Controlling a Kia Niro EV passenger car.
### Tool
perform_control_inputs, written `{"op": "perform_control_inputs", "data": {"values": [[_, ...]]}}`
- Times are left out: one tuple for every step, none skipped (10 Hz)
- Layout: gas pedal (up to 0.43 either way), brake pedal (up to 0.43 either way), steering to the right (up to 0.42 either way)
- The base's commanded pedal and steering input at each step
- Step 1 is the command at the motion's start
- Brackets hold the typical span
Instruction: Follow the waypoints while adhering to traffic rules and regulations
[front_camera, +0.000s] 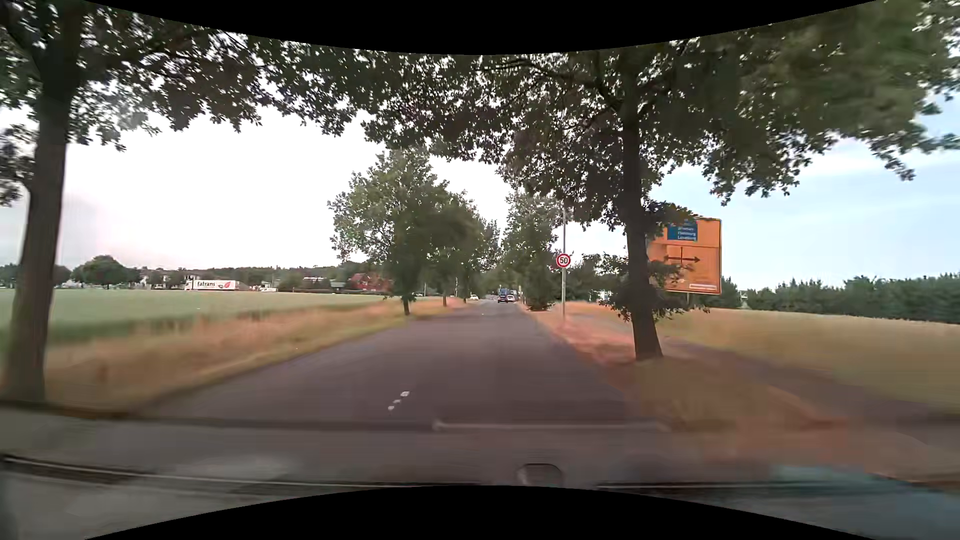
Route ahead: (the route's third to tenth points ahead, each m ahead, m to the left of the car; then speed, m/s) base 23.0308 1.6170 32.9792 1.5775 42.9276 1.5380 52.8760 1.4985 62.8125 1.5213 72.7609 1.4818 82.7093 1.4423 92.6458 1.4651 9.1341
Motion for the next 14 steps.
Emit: {"op": "perform_control_inputs", "data": {"values": [[0.169,0.0,-0.001],[0.177,0.0,-0.001],[0.177,0.0,-0.001],[0.189,0.0,-0.001],[0.189,0.0,-0.001],[0.189,0.0,0.0],[0.189,0.0,0.0],[0.209,0.0,0.0],[0.22,0.0,0.0],[0.22,0.0,-0.001],[0.22,0.0,0.0],[0.22,0.0,0.0],[0.22,0.0,0.0],[0.22,0.0,0.0]]}}
